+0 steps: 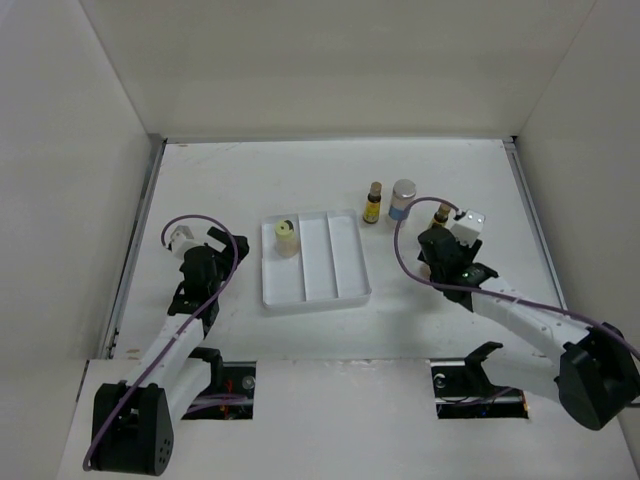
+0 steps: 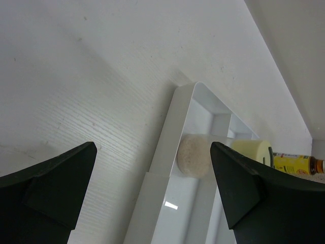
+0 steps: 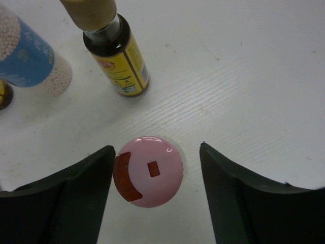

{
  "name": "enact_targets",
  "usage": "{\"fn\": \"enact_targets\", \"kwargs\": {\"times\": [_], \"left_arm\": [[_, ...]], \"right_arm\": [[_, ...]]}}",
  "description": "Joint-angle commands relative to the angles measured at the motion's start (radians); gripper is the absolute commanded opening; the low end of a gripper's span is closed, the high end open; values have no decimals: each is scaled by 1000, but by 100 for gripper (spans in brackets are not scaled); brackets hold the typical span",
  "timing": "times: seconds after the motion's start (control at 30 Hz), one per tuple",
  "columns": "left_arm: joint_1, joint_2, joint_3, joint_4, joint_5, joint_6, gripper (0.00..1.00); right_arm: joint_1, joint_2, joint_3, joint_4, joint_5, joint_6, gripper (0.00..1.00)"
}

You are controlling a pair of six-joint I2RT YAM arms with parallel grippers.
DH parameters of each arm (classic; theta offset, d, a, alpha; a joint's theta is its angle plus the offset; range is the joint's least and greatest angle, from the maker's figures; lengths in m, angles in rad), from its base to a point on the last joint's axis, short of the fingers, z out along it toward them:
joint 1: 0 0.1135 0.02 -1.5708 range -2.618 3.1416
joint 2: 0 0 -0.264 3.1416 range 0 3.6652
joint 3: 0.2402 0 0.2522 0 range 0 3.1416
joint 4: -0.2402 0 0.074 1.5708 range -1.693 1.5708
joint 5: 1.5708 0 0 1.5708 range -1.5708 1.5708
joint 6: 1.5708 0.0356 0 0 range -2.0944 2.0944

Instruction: Organize the condiment bottles

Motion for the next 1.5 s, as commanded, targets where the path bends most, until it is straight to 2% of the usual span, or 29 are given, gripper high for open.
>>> {"fn": "enact_targets", "kwargs": {"times": [0.0,0.07,0.13,0.23,0.37,0.6,0.77,0.87,1.07,1.2,1.33,1.47], "left_arm": [[-1,-3,29,45,7,-2,100],[-1,-6,21,52,2,-3,100],[-1,1,20,51,1,-5,100],[-1,2,23,48,1,2,100],[3,4,13,51,-2,-3,100],[9,-16,7,34,-10,-5,100],[18,-35,-5,20,-11,-5,100],[28,-30,4,14,-4,0,100],[32,-21,1,18,-2,-3,100],[32,-22,-8,31,-10,-5,100],[32,-15,3,28,-4,2,100],[32,-13,6,26,-2,-2,100]], "right_arm": [[-16,26,-8,143,-61,-15,69],[-13,34,-14,170,-38,-29,58],[28,14,-12,190,12,-55,52],[157,-37,30,206,57,-106,49],[343,-20,141,267,13,-157,48],[564,324,409,462,-182,-256,48],[632,561,596,477,-234,-310,49],[645,650,653,470,-250,-309,49],[650,761,696,451,-250,-287,56],[650,770,696,448,-247,-281,73],[647,680,669,438,-267,-285,82],[561,503,571,453,-288,-278,84]]}}
